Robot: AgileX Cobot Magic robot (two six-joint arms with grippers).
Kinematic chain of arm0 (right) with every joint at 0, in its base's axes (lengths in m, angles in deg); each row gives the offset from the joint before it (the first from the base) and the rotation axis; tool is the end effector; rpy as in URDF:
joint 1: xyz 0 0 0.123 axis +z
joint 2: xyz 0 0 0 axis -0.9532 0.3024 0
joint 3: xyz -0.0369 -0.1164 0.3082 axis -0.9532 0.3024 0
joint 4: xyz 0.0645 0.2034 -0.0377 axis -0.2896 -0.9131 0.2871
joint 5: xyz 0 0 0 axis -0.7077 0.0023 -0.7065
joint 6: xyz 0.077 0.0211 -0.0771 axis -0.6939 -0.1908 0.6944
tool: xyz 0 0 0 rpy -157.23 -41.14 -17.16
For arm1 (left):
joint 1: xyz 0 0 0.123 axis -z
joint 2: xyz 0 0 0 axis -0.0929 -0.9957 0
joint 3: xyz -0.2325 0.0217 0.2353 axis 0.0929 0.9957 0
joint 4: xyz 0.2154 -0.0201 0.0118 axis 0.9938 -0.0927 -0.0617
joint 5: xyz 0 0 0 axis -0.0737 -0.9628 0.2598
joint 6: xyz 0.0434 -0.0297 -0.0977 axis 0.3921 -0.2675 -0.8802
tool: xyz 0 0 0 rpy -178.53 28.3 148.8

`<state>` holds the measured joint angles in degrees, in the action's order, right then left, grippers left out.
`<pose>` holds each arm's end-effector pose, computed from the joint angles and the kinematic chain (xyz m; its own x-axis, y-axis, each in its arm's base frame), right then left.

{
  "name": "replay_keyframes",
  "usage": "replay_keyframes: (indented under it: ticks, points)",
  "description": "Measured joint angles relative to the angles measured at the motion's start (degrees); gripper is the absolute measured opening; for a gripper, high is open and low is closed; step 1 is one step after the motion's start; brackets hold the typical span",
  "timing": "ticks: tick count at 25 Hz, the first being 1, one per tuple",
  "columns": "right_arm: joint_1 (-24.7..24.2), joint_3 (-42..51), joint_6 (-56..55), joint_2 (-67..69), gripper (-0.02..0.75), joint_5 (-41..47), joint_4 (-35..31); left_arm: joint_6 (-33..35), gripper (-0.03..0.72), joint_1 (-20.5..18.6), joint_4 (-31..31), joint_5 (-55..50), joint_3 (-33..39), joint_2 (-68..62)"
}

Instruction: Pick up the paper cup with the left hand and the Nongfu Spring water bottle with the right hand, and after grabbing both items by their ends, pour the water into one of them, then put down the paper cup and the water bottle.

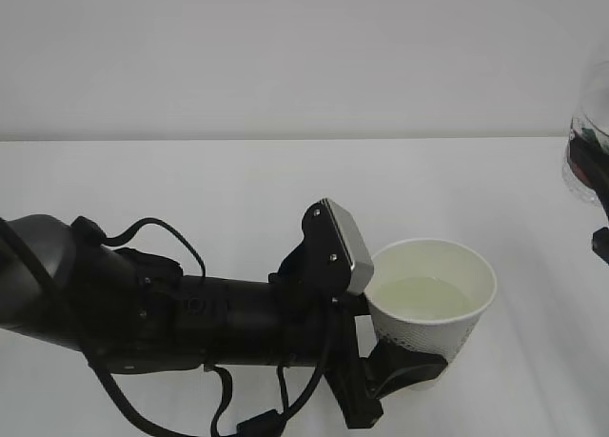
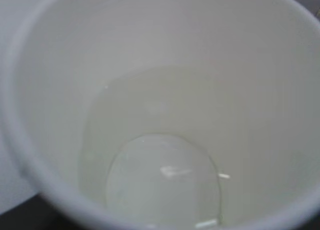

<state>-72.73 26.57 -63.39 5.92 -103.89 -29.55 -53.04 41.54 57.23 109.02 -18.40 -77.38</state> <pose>0.1781 0.0248 0.2926 0.0726 -0.4219 -0.9037 -0.2170 0.8777 -0.4272 0.2259 -0.3207 0.1834 -0.1260 0.3363 -0.9333 0.9744 0.2185 -0.0529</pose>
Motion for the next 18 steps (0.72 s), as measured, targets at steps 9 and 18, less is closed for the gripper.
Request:
replay_keyframes:
  ticks: [9,18]
  points:
    - [0.0,0.0,-12.5,0.0,0.458,1.2,0.0,0.0,0.513,0.0,0.0,0.0,0.0,0.0]
    - [0.0,0.9,-13.7,0.0,0.458,4.5,-0.9,0.0,0.513,0.0,0.0,0.1,0.0,0.0]
